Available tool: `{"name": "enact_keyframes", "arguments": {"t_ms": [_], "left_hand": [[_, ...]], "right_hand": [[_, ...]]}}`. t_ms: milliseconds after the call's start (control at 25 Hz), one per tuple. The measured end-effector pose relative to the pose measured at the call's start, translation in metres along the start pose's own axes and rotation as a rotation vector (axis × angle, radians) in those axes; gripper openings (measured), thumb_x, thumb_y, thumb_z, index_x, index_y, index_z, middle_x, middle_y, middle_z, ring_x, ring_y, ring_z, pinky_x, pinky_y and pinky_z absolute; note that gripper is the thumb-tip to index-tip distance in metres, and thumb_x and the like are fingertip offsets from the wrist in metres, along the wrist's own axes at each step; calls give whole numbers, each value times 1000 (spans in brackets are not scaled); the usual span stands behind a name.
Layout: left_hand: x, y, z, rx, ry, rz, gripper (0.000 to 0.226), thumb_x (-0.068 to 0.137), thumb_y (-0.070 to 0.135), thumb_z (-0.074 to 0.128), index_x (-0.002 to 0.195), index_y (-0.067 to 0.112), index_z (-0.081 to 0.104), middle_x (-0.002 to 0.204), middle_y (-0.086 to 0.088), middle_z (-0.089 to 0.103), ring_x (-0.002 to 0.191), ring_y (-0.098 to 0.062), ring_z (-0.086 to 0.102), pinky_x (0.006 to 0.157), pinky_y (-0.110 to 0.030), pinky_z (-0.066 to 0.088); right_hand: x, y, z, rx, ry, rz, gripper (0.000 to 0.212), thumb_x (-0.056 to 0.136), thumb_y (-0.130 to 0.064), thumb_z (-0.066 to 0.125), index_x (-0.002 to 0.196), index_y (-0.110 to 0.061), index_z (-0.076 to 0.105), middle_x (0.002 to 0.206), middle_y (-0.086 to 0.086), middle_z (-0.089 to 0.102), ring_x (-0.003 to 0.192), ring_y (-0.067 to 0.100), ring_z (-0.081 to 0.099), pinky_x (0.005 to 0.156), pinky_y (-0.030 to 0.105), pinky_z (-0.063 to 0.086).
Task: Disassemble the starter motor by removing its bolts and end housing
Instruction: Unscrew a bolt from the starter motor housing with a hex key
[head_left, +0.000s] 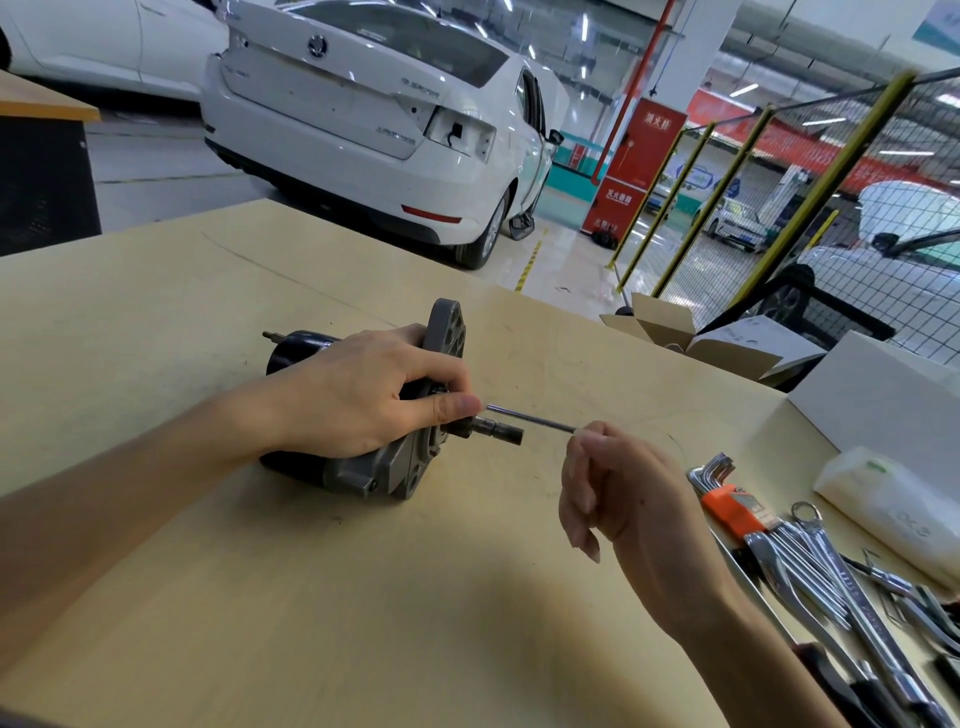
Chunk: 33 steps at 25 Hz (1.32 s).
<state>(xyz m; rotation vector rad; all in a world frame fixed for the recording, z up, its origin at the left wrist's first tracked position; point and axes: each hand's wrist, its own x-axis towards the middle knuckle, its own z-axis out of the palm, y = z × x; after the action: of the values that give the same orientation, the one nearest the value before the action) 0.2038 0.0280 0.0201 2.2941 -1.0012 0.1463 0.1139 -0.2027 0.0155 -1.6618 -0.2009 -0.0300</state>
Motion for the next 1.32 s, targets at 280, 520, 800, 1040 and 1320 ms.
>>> {"name": "enact_keyframes", "arguments": {"t_ms": [280,520,800,1040,1320], "left_hand": [[1,-2,1,-5,11,-2,34,79,75,39,87,49,60,94,23,48,88,3,52,69,-12,33],[0,-4,2,-67,-7,-12,38,80,77,39,91,52,66,94,15,52,90,-2,55,83,-26,45],[1,-3,1,-88,2,-1,28,80,73,43,84,56,65,89,14,51,88,-3,54,78,-24,42],[1,-4,1,-71,12,0,33,78,73,46,89,50,66,93,20,49,88,-4,54,77,-24,43],[0,-4,1,-46,3,-14,34,78,75,42,89,52,64,91,18,49,88,-1,53,73,-20,37]], "right_hand": [[1,3,0,-88,92,-37,51,94,8,28,75,-9,72,70,11,62,51,23,57,43,27,42],[1,6,2,-188,122,-57,54,98,10,27,74,-12,70,73,11,68,53,25,61,44,29,47],[3,8,3,-140,183,-26,26,103,-19,44,102,-21,69,68,5,64,51,22,58,44,26,45],[4,0,1,84,19,203,52,93,-48,44,64,-10,63,51,8,47,43,18,48,41,25,37],[0,0,3,162,-61,67,33,85,-31,41,66,-11,59,54,6,38,42,20,44,41,25,33]]}}
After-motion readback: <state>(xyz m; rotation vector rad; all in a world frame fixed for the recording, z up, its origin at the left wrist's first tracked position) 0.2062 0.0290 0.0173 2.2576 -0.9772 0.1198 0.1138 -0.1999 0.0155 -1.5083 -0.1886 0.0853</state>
